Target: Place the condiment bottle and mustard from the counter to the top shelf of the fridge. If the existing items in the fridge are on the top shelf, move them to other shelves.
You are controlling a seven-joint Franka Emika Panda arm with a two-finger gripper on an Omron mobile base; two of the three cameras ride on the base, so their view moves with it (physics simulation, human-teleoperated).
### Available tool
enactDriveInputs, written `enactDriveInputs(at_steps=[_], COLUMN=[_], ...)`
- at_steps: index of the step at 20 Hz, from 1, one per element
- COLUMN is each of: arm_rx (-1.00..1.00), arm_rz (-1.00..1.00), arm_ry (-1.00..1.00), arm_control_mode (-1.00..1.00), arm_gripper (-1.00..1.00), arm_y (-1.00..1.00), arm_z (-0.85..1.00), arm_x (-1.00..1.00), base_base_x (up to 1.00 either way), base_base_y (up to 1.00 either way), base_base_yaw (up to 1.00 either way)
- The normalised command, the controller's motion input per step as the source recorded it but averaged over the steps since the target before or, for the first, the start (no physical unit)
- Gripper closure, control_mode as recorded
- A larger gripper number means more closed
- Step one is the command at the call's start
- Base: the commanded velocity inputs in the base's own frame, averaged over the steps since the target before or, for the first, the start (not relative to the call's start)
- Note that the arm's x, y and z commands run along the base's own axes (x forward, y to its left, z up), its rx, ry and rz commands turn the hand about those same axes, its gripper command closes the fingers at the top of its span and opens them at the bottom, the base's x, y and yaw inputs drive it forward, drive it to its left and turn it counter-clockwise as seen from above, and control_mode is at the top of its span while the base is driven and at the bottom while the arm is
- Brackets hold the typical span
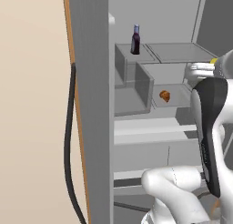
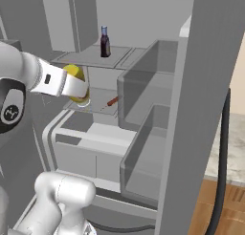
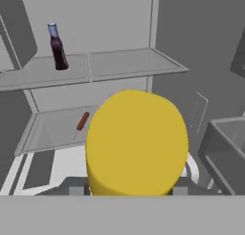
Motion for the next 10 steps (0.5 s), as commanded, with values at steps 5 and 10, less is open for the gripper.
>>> enactDriveInputs(at_steps=[5,10], arm_rx=[0.00,0.00], arm_rz=[0.03,0.04], arm_ry=[-0.13,-0.05], arm_control_mode=[-1.00,-1.00], arm_gripper=[1.00,1.00], arm_y=[-0.09,0.00], arm_z=[0.42,0.17], arm_x=[0.32,0.68], base_base_x=[0.00,0.00], base_base_y=[0.00,0.00], base_base_yaw=[0.00,0.00])
